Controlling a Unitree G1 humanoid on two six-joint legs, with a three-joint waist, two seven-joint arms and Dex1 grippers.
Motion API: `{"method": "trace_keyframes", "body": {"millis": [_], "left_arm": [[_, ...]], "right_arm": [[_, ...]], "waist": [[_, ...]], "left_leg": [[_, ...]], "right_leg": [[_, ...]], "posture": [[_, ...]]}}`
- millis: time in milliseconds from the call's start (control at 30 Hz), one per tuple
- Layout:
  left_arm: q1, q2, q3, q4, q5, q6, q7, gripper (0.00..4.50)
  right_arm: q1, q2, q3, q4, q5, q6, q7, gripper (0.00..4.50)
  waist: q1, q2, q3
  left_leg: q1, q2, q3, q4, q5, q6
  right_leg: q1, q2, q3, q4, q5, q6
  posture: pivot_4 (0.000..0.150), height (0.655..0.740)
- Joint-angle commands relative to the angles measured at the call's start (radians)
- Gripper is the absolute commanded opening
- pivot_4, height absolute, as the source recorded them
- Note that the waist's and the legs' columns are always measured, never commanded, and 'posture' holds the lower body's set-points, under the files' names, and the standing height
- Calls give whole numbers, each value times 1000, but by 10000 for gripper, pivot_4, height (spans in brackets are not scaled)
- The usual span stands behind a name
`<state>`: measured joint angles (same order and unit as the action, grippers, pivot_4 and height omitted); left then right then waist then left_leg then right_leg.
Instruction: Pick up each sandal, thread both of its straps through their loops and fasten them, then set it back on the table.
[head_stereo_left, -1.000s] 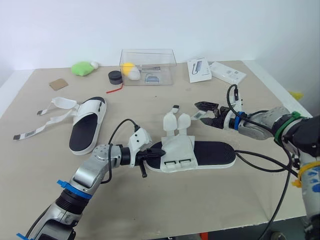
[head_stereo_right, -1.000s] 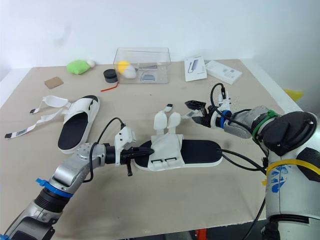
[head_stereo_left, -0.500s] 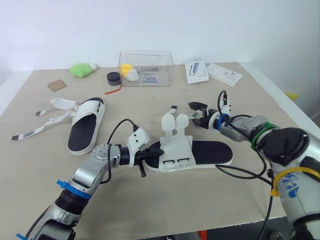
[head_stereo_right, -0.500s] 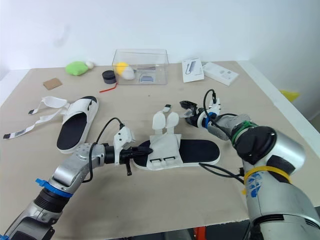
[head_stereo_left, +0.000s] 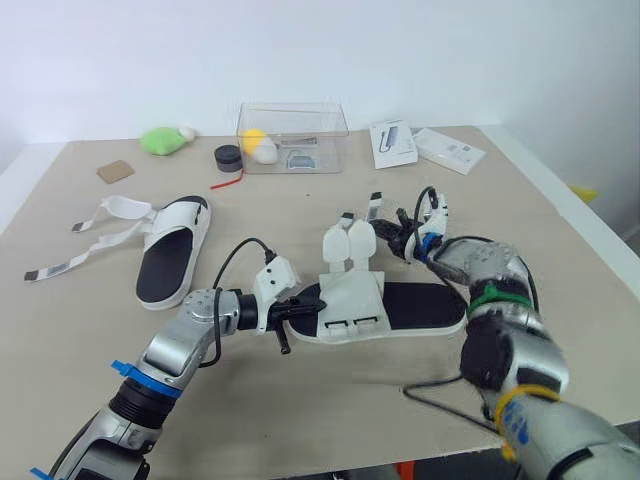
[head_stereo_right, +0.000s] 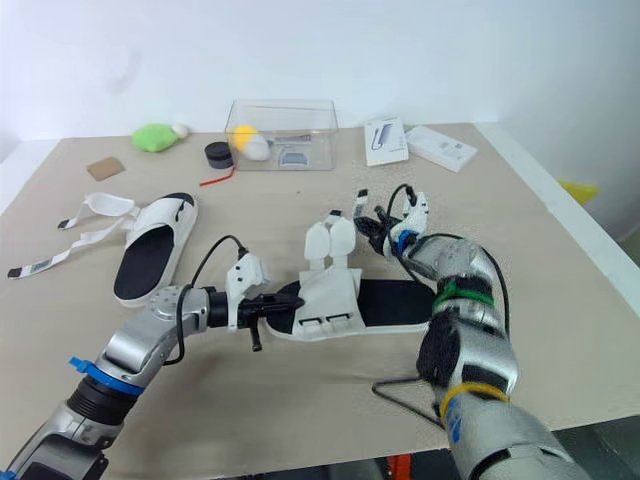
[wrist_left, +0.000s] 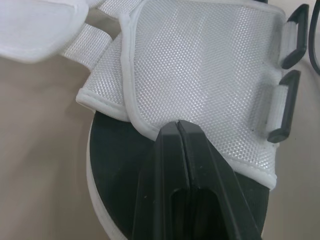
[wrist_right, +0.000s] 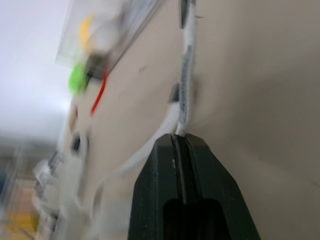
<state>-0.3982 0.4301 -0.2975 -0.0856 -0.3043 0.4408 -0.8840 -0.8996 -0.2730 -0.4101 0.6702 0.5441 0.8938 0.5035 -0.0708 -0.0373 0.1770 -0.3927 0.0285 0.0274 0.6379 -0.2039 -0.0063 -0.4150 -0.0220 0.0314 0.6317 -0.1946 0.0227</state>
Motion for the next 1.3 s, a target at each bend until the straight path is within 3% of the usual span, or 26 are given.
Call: {"method": "trace_keyframes", "body": {"millis": [33, 100, 200, 300, 467, 767, 933, 1067, 1167, 1300], "left_arm": [[2, 11, -2, 44, 31, 13, 2, 0], [-1, 12, -1, 49, 32, 11, -1, 0], [0, 13, -2, 50, 32, 9, -5, 0], [0, 10, -5, 53, 33, 7, -5, 0], [6, 11, -7, 45, 32, 10, -5, 0], [10, 17, -6, 43, 34, 11, -12, 0], [9, 14, -8, 46, 35, 9, -13, 0], [12, 11, -11, 47, 35, 8, -13, 0], [17, 10, -13, 44, 34, 9, -13, 0], [25, 7, -17, 36, 33, 14, -11, 0]], "right_arm": [[129, -48, 234, -456, -13, -131, 252, 720], [209, -86, 317, -594, -46, -269, 366, 720], [279, -135, 399, -660, -126, -496, 482, 720], [284, -150, 431, -615, -200, -712, 522, 720], [267, -170, 478, -497, -337, -1269, 626, 720], [247, -250, 599, -345, -270, -1962, 847, 720], [258, -362, 750, -383, -161, -2178, 904, 720], [259, -430, 824, -380, -156, -2222, 875, 720], [267, -453, 817, -389, -159, -2156, 831, 9918], [323, -513, 752, -494, -122, -1961, 749, 28155]], "waist": [[4, 3, 0], [9, 3, -1], [16, 3, -1], [20, 3, -1], [25, 3, -1], [25, 3, -1], [26, 3, -1], [26, 2, 0], [26, 2, 0], [30, 2, 0]], "left_leg": [[-2, 0, 0, 0, 0, 0], [-5, -1, 0, 0, 0, 0], [-6, -1, 1, 0, 0, 0], [-6, -1, 2, 1, 0, 0], [-5, 0, 2, 1, 0, 0], [-4, 0, 2, 0, 0, 0], [-3, 0, 2, 0, 0, 0], [1, 1, 1, -1, 0, 0], [2, 1, 2, -1, 0, 0], [2, 2, 2, -1, 0, 0]], "right_leg": [[-3, 0, 1, 1, 0, 0], [-6, 1, 1, 0, 0, 0], [-7, 1, 0, 0, 0, 0], [-7, 1, 0, 0, 0, -1], [-7, 2, -1, 0, 0, -2], [-6, 2, 0, 0, -1, -3], [-5, 1, 0, 0, -2, -5], [-3, 1, 3, 1, -4, -8], [-2, 1, 4, 1, -4, -8], [-2, 0, 5, 2, -4, -8]], "posture": [[1500, 7400], [1500, 7400], [1500, 7400], [1500, 7400], [1500, 7400], [1500, 7400], [1500, 7400], [1500, 7400], [1500, 7400], [1500, 7400]]}}
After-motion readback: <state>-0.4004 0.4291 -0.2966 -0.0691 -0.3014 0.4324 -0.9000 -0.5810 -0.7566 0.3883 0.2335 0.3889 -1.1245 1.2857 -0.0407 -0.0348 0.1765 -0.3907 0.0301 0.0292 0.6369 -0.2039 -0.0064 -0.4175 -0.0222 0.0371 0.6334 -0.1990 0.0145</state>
